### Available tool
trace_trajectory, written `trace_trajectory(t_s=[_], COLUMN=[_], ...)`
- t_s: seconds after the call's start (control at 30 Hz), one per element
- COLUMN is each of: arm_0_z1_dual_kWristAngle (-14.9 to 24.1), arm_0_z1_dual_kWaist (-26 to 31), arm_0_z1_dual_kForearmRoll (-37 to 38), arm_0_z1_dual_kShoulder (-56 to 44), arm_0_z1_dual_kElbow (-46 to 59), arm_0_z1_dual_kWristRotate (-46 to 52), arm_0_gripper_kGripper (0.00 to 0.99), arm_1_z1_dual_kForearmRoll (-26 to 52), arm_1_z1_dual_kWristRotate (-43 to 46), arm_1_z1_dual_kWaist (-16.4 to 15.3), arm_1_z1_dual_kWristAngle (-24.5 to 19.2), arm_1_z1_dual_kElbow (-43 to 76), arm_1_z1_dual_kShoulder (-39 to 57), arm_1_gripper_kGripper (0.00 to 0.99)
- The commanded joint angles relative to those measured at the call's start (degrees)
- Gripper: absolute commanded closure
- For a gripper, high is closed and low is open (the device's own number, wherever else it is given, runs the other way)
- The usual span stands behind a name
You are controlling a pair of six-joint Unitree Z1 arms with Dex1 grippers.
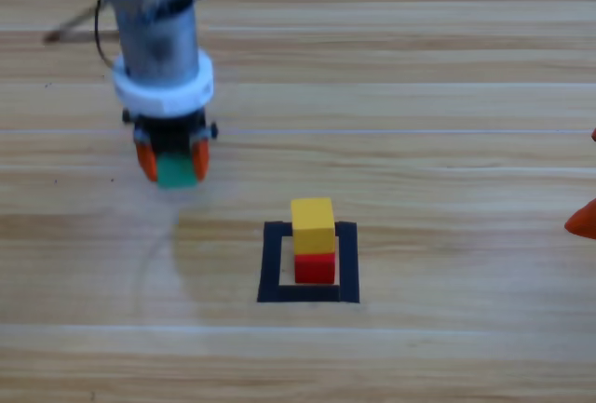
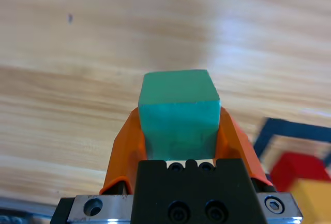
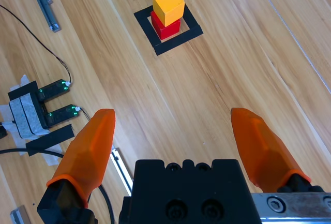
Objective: Stack the blocks in the rectangular block: red at the bottom, yellow in the middle, green on top
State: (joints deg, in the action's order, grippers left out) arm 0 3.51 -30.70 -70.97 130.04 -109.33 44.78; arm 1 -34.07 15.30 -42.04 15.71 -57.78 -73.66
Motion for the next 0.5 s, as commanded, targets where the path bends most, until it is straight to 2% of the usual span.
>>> trace_trajectory(t_s=[0.03, 0.23, 0.5], arm_0_z1_dual_kWristAngle=[-0.61, -1.58, -2.02], arm_0_z1_dual_kWaist=[-1.21, -2.7, -8.59], arm_0_z1_dual_kForearmRoll=[-9.97, -9.97, -9.97], arm_0_z1_dual_kShoulder=[-1.11, -7.0, -9.98], arm_0_z1_dual_kElbow=[-11.52, -6.86, -5.89], arm_0_z1_dual_kWristRotate=[-8.84, -13.06, -9.1], arm_0_gripper_kGripper=[0.99, 0.99, 0.99], arm_1_z1_dual_kForearmRoll=[0.59, 0.59, 0.59], arm_1_z1_dual_kWristRotate=[0.17, 0.35, 0.35], arm_1_z1_dual_kWaist=[1.61, 1.61, 1.61], arm_1_z1_dual_kWristAngle=[0.99, 0.99, 0.99], arm_1_z1_dual_kElbow=[1.79, 1.88, 1.88], arm_1_z1_dual_kShoulder=[-1.48, -1.48, -1.57], arm_1_gripper_kGripper=[0.008, 0.008, 0.008])
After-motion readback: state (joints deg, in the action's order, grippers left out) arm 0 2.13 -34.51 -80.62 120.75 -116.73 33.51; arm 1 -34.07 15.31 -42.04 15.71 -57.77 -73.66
